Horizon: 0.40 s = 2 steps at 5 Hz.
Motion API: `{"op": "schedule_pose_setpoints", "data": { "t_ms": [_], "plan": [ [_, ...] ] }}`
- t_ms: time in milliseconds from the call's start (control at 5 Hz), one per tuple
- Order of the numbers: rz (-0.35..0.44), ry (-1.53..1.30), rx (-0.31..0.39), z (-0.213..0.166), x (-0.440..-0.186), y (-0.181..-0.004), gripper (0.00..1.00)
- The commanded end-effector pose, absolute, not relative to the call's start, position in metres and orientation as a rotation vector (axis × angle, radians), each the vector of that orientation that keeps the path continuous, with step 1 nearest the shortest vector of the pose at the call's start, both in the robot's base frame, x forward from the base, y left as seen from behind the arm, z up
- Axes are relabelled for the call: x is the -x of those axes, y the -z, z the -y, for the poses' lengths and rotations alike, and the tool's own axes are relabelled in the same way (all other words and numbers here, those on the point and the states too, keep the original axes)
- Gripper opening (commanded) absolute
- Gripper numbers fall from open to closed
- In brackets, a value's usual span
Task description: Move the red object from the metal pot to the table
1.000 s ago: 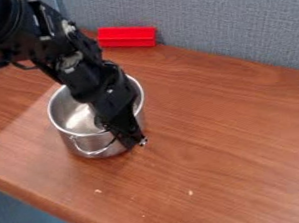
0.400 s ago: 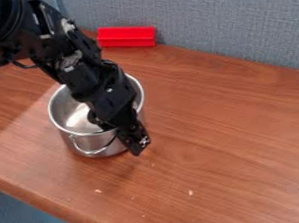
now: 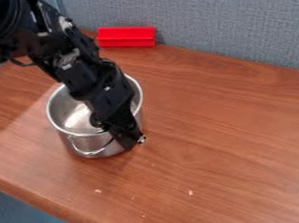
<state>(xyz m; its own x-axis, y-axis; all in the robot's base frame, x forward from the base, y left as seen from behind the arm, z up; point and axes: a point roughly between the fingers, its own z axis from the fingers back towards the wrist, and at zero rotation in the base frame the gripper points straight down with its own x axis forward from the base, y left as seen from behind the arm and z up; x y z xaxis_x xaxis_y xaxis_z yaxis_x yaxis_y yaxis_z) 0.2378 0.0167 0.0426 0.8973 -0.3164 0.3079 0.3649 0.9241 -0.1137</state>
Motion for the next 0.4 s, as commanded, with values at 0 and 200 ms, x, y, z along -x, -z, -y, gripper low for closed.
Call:
{"op": "schedule_pose_setpoints", "data": {
  "t_ms": [0,200],
  "plan": [
    [0.325,0.322,0.170,-0.0187,-0.2412,-0.0497,1.00],
    [0.318,0.321,0.167,-0.0195,-0.2407,-0.0485,0.00]
  ]
}}
